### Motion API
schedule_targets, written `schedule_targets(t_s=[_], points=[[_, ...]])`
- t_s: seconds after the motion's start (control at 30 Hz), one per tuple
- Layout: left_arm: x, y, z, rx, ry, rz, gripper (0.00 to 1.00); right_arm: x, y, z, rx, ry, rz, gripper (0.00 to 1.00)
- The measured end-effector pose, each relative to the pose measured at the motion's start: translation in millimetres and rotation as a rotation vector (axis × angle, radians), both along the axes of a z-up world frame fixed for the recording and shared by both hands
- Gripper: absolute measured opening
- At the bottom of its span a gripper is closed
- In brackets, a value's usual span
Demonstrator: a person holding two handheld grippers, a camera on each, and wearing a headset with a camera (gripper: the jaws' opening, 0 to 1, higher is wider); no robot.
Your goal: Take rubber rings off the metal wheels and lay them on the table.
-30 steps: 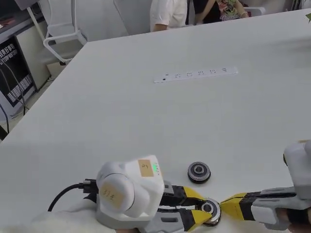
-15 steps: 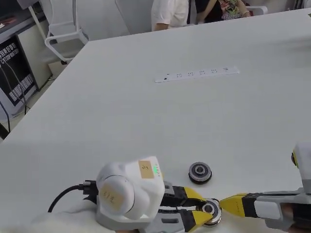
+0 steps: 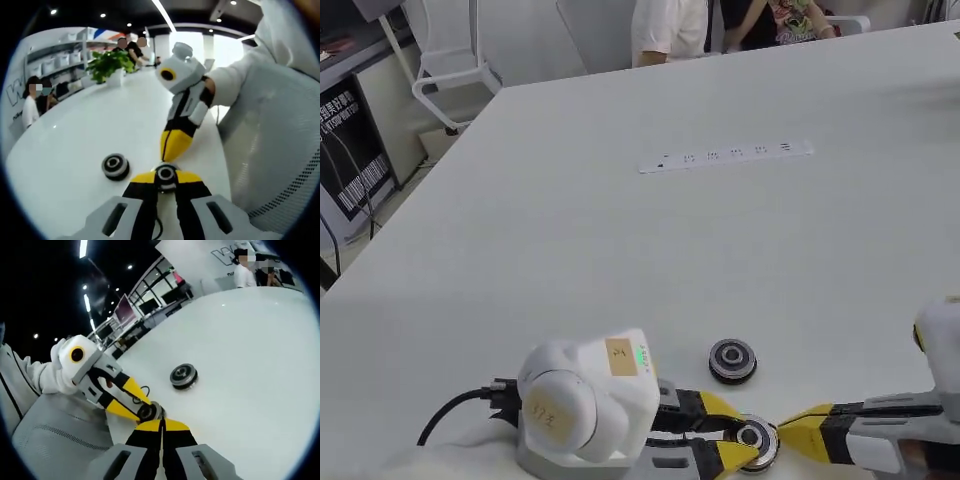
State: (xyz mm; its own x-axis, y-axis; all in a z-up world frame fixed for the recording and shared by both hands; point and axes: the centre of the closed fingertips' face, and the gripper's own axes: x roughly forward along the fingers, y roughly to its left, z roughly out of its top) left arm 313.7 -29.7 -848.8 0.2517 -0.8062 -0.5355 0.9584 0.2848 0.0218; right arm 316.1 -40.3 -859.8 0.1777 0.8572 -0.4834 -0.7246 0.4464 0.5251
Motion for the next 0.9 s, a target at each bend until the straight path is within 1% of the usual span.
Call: schedule_targets(t_s=[0.03, 0.1, 0.13, 0.17, 0.2, 0.27, 0.33, 0.4, 0.5, 0.63, 0.7, 0.83, 0.87, 0.9], points=[[0.0, 0.0, 0.0, 0.0, 0.0, 0.0, 0.13, -0.4, -1.6, -2.1, -0.021, -0.021, 0.016, 0.0], [0.0, 0.0, -0.1, 0.0, 0.0, 0.001, 0.13, -2.3, -1.4, -4.1, -0.054, -0.103, 0.075, 0.0], [0.0, -0.1, -0.2, -0.001, 0.0, 0.001, 0.13, -3.0, -1.3, -5.1, -0.072, -0.129, 0.09, 0.0], [-0.1, -0.1, -0.2, -0.001, 0.001, 0.001, 0.13, -4.2, -0.3, -5.4, -0.086, -0.169, 0.122, 0.0], [0.0, -0.2, -0.2, -0.002, 0.001, 0.001, 0.13, -2.5, -0.9, -5.9, -0.093, -0.181, 0.126, 0.0], [0.0, -0.2, -0.3, -0.002, 0.001, 0.001, 0.13, -4.9, 0.2, -6.4, -0.094, -0.186, 0.146, 0.0], [-0.2, -0.3, -0.3, -0.003, 0.001, 0.001, 0.13, -4.0, 0.2, -7.1, -0.097, -0.19, 0.147, 0.0], [-0.3, -0.3, -0.3, -0.004, 0.002, 0.001, 0.13, -4.3, 0.1, -7.1, -0.099, -0.222, 0.169, 0.0], [-0.4, -0.2, -0.3, -0.006, 0.002, 0.002, 0.13, -5.7, -0.1, -7.0, -0.097, -0.222, 0.177, 0.0], [-0.6, -0.1, -0.2, -0.008, 0.004, 0.004, 0.13, -6.9, 0.2, -7.3, -0.103, -0.245, 0.203, 0.0], [-0.7, -0.2, -0.1, -0.009, 0.005, 0.004, 0.13, -8.2, 0.6, -7.0, -0.108, -0.262, 0.216, 0.02], [-0.6, -0.2, 0.0, -0.012, 0.008, 0.006, 0.13, -10.7, 1.9, -6.9, -0.111, -0.278, 0.234, 0.05], [-0.6, -0.2, 0.0, -0.012, 0.008, 0.006, 0.13, -11.3, 3.4, -6.7, -0.119, -0.298, 0.239, 0.05], [-0.7, -0.2, 0.0, -0.011, 0.008, 0.006, 0.13, -11.8, 3.5, -6.7, -0.121, -0.301, 0.24, 0.07]])
